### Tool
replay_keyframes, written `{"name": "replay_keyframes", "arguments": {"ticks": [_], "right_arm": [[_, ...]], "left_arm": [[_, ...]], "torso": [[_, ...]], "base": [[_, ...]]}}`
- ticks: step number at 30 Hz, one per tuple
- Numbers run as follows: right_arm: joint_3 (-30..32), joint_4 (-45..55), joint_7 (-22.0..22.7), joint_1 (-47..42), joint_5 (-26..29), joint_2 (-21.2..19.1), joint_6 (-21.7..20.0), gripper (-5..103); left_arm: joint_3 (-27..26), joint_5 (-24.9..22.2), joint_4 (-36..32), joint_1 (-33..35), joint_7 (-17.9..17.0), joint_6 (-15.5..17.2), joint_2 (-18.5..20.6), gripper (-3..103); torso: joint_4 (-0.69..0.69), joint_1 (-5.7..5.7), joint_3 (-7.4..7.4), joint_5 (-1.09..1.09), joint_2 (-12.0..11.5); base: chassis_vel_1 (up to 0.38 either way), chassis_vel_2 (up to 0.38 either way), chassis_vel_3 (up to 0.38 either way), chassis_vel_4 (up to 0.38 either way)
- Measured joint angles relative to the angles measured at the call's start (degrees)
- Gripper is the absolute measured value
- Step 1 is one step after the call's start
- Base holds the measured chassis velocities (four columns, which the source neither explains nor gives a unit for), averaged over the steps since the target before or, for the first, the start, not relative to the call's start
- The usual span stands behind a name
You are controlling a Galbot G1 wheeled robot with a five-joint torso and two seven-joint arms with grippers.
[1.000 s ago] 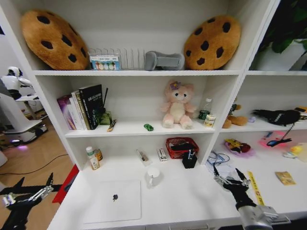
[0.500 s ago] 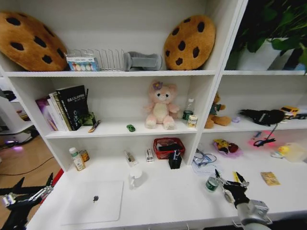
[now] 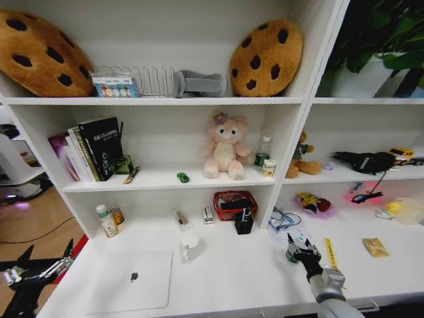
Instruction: Organize the objects on the table.
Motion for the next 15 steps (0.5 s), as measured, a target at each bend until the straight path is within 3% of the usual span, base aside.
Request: {"name": "replay_keyframes", "arguments": {"ticks": [2,11,14,15], "right_arm": [[1.13,1.31,0.19,-1.59,-0.33,1.04,0.5,30],[6.56,9.53,4.18,-12.29,-1.25,8.11,2.95,30],[6.84,12.71,10.06,-19.29,-4.64,13.19,5.54,30],[6.84,12.71,10.06,-19.29,-4.64,13.19,5.54,30]], "left_arm": [[0.0,0.0,0.0,0.0,0.0,0.0,0.0,100],[0.0,0.0,0.0,0.0,-0.01,0.0,0.0,100],[0.01,0.0,0.0,0.0,-0.01,0.0,0.0,100],[0.01,0.0,0.0,0.0,-0.01,0.0,0.0,100]], "torso": [[0.0,0.0,0.0,0.0,0.0],[-0.01,0.0,-0.01,-0.01,0.0],[-0.01,0.0,-0.01,-0.02,0.01],[-0.01,0.0,-0.01,-0.02,0.01]], "base": [[0.0,0.0,0.0,0.0],[0.0,0.0,0.0,0.0],[0.0,0.0,0.0,0.0],[0.0,0.0,0.0,0.0]]}}
